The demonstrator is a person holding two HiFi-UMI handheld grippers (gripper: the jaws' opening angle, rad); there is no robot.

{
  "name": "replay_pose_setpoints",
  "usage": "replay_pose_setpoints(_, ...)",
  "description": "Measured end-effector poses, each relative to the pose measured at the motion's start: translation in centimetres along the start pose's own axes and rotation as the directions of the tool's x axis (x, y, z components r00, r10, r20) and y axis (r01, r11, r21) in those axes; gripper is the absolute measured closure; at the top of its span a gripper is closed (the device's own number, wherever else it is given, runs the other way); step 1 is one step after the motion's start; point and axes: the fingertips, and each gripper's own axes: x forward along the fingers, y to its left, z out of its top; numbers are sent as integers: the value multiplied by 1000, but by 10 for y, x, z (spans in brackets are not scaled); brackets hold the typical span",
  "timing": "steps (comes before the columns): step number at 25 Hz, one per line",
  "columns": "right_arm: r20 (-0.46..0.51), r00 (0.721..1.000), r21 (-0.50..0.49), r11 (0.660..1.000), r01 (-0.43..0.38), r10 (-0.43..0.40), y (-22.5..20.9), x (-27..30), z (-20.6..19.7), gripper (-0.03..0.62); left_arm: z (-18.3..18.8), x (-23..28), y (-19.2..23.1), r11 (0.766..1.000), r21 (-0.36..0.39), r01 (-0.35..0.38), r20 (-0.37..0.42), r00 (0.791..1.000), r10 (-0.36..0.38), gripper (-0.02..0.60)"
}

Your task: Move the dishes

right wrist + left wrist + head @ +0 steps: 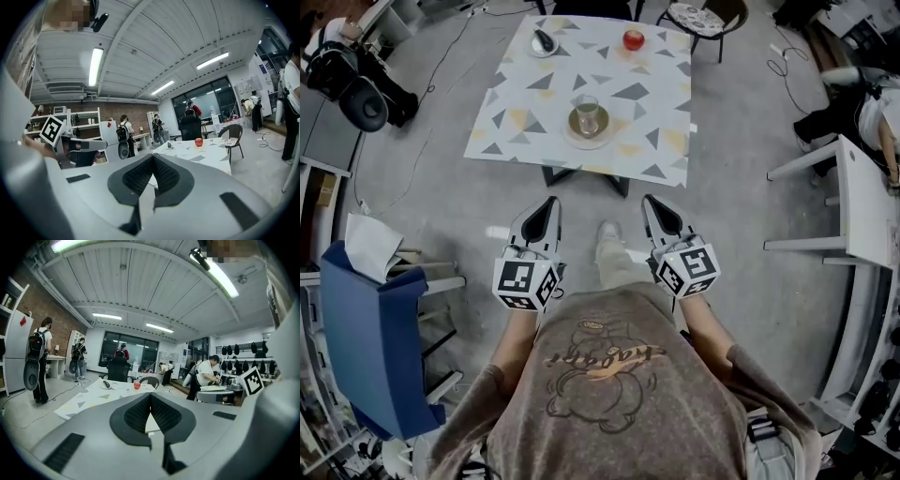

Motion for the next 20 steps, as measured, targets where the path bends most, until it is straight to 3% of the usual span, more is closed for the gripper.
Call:
replay_pose_setpoints(10,-29,998,7,998,-58,58,-57,88,31,600,34,82,49,999,-4,-51,12,999,51,563)
replay_pose_setpoints(20,-42,991,-3,992,-129,128,-91,147,43,600,45,128,78,992,-21,-126,8,992,127,563)
